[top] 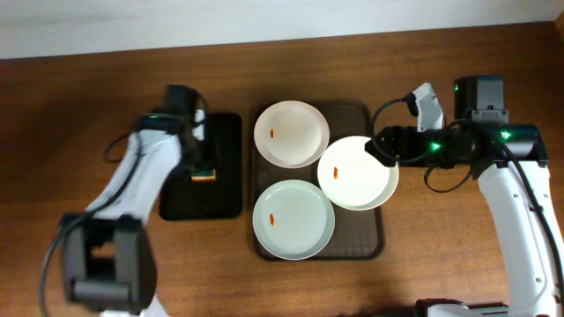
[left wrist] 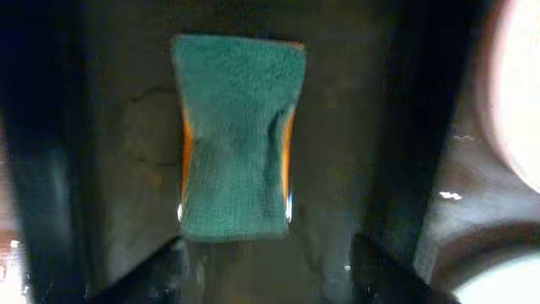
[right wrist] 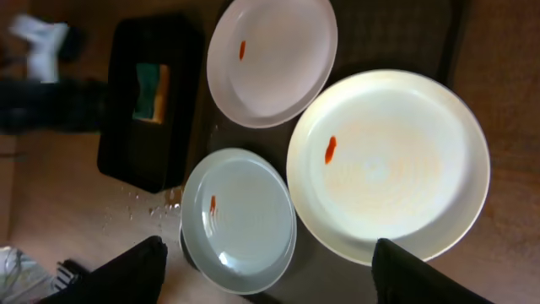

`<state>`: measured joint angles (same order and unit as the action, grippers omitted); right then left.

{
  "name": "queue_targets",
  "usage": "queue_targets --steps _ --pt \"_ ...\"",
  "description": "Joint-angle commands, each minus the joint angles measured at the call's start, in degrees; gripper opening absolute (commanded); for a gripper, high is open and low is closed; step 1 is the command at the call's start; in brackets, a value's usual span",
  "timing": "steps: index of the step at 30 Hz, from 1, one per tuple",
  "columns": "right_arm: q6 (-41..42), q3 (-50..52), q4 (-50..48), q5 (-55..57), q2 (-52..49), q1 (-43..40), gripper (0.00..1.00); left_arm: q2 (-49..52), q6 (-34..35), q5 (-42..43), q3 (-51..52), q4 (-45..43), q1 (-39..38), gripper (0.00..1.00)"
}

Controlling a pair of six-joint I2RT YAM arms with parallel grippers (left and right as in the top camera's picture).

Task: Clean dirty plates on tray and stack at the side

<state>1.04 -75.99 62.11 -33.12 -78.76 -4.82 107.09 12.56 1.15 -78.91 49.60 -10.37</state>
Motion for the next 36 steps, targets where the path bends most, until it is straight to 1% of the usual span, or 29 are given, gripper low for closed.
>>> queue_targets --steps 1,2,3,4,5,6,7,10,11,12,13,14,16,19,20,21,22,23,24,26,30,31,32,34,35,36 --pt "-0.79 -1.07 2.03 -0.94 0.17 0.37 0.79 6.27 -0.7 -10.62 -0.63 -3.89 -2.38 0.43" --pt "-0.79 -1.07 2.71 -0.94 0.17 0.37 0.78 8.81 -0.68 -11.82 -0.63 -5.88 -2.56 0.37" --pt "-0.81 -1.07 3.32 -0.94 0.17 0.37 0.78 10.73 -0.66 -12.22 -0.63 -7.15 -2.56 0.34" --pt "-0.81 -1.07 3.91 -0.94 0.17 0.37 0.78 12.61 -0.63 -12.13 -0.63 -8.09 -2.56 0.25" --pt "-0.85 -1.07 4.26 -0.94 0.17 0.37 0.78 13.94 -0.66 -11.69 -0.63 -8.66 -2.56 0.02" --pt "-1.03 -1.07 4.39 -0.94 0.17 0.37 0.78 14.36 -0.66 -9.88 -0.63 -8.66 -2.56 0.0" --pt "-1.03 -1.07 4.37 -0.96 0.17 0.37 0.78 14.27 -0.66 -8.5 -0.74 -8.52 -2.56 0.0" --pt "-1.03 -1.07 4.35 -0.94 0.17 0.37 0.78 12.35 -0.55 -5.57 -4.33 -3.17 -2.49 0.0" --pt "-1.03 -1.07 4.35 -0.94 0.17 0.37 0.77 10.88 -0.63 -5.62 -6.56 -0.55 -2.49 0.01" --pt "-1.03 -1.07 4.35 -0.94 0.17 0.37 0.78 9.62 -0.66 -5.68 -8.57 1.81 -2.49 0.17" --pt "-1.01 -1.07 4.35 -0.94 0.17 0.37 0.78 8.74 -0.66 -5.66 -9.7 2.6 -2.49 0.42" --pt "-1.03 -1.07 4.35 -0.94 0.17 0.37 0.77 8.37 -0.63 -6.93 -9.75 2.32 -2.49 0.58" --pt "-1.01 -1.07 4.37 -0.94 0.17 0.37 0.78 8.83 -0.63 -10.47 -9.22 1.79 -2.49 0.61" --pt "-1.01 -1.07 4.33 -0.94 0.17 0.37 0.77 11.47 -0.63 -10.49 -8.0 -2.32 -2.51 0.63" --pt "-1.01 -1.07 4.35 -0.94 0.17 0.37 0.78 12.83 -0.63 -9.66 -7.54 -3.96 -2.6 0.62" --pt "-1.01 -1.07 4.37 -0.94 0.17 0.37 0.77 14.58 -0.63 -8.24 -7.37 -4.72 -2.67 0.54" --pt "-1.01 -1.07 4.42 -0.94 0.17 0.37 0.77 16.13 -0.63 -7.37 -7.37 -4.92 -2.67 0.37" --pt "-1.01 -1.07 4.42 -0.94 0.17 0.37 0.77 17.03 -0.66 -7.39 -7.37 -4.87 -2.67 0.23" --pt "-1.01 -1.07 4.39 -0.94 0.17 0.37 0.77 17.33 -0.66 -7.39 -7.37 -4.74 -2.64 0.01" --pt "-1.01 -1.07 4.39 -0.94 0.17 0.37 0.77 16.96 -0.66 -7.37 -7.93 -3.43 -2.6 0.0" --pt "-0.98 -1.07 4.37 -0.94 0.17 0.37 0.77 13.38 -0.63 -7.39 -14.58 4.57 -1.95 0.0" --pt "-1.01 -1.07 4.39 -0.94 0.17 0.37 0.77 12.33 -0.66 -7.39 -16.65 6.36 -1.95 0.03" --pt "-1.01 -1.07 4.37 -0.94 0.17 0.37 0.77 11.45 -0.66 -7.39 -18.08 7.45 -1.95 0.26" --pt "-1.01 -1.07 4.39 -0.94 0.17 0.37 0.77 11.02 -0.66 -7.43 -18.16 8.52 -1.95 0.56" --pt "-1.01 -1.07 4.42 -0.94 0.17 0.37 0.77 11.08 -0.63 -7.43 -17.7 8.94 -1.9 0.62" --pt "-1.01 -1.07 4.42 -0.94 0.17 0.37 0.77 11.08 -0.61 -7.39 -16.9 9.2 -1.84 0.64"
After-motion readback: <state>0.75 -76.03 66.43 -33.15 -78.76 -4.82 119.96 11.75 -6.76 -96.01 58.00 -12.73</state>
